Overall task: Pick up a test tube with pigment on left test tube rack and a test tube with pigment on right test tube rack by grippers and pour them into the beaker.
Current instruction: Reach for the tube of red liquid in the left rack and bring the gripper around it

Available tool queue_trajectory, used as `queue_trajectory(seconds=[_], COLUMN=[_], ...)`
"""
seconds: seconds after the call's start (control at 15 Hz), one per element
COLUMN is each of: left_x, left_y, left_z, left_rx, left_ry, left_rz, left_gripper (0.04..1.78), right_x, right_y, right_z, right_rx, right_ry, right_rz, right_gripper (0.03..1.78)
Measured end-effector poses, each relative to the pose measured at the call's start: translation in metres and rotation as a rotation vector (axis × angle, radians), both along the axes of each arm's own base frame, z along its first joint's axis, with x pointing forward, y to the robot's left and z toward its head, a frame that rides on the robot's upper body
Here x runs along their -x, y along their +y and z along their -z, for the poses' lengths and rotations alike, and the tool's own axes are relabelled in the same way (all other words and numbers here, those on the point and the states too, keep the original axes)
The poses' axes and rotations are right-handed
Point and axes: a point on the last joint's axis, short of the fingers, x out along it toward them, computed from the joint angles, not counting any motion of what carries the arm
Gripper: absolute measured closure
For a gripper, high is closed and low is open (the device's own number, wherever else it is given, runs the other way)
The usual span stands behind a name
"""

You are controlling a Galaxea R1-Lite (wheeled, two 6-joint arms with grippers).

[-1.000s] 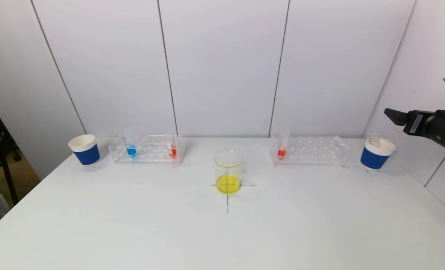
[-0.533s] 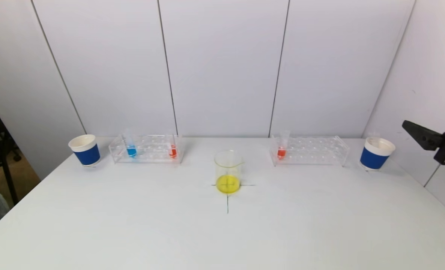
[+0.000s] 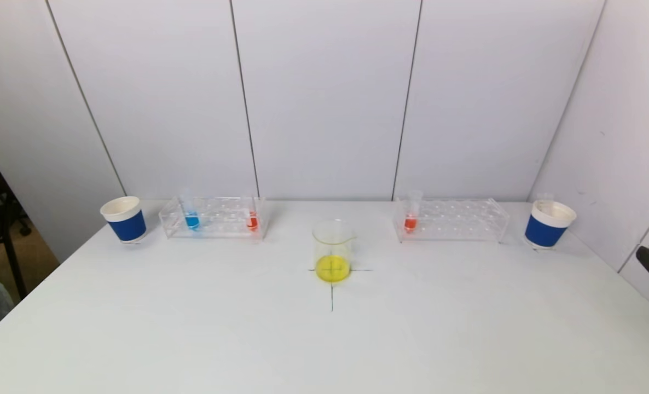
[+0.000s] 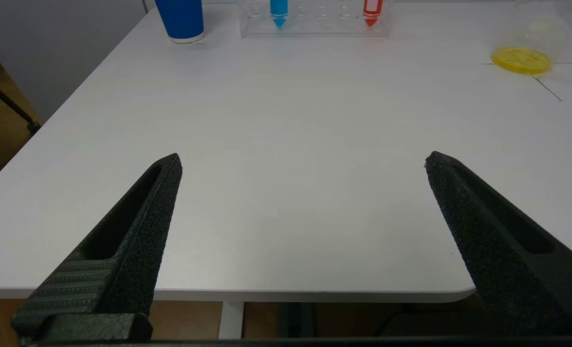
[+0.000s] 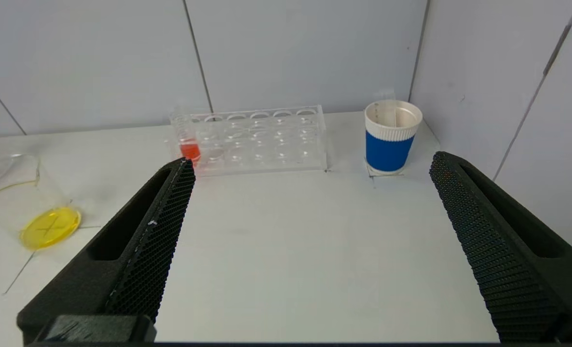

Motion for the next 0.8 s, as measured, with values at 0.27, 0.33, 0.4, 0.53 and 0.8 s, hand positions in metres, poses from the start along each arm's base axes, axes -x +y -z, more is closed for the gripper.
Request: queue_trajectory(seconds=[0.27,0.33,0.4,0.53,0.8], left_x=[0.000,0.000,0.000,0.000,0.000], left_y=[0.000,0.000,0.000,0.000,0.000], left_z=[0.000,0.000,0.000,0.000,0.000], left_rx=[0.000,0.000,0.000,0.000,0.000], left_ry=[0.000,0.000,0.000,0.000,0.000], left_rz=[0.000,0.000,0.000,0.000,0.000], left_gripper=[0.06,0.06,0.06,0.06,0.06], right_x=[0.047,0.060,0.071,0.088,0.099], right_y=[0.004,0.006,0.007,0.008,0.009], right_z=[0.012,0.018,0.023,0.035,0.032], right_rx=[-0.009,-0.011,-0.013,-0.026,-0.042], right_ry=[-0.008,0.000,0.009,0.041,-0.021], right_rz=[-0.038,-0.047,-0.054,-0.064,-0.097], right_gripper=[0.04,0.04,0.04,0.04,0.04])
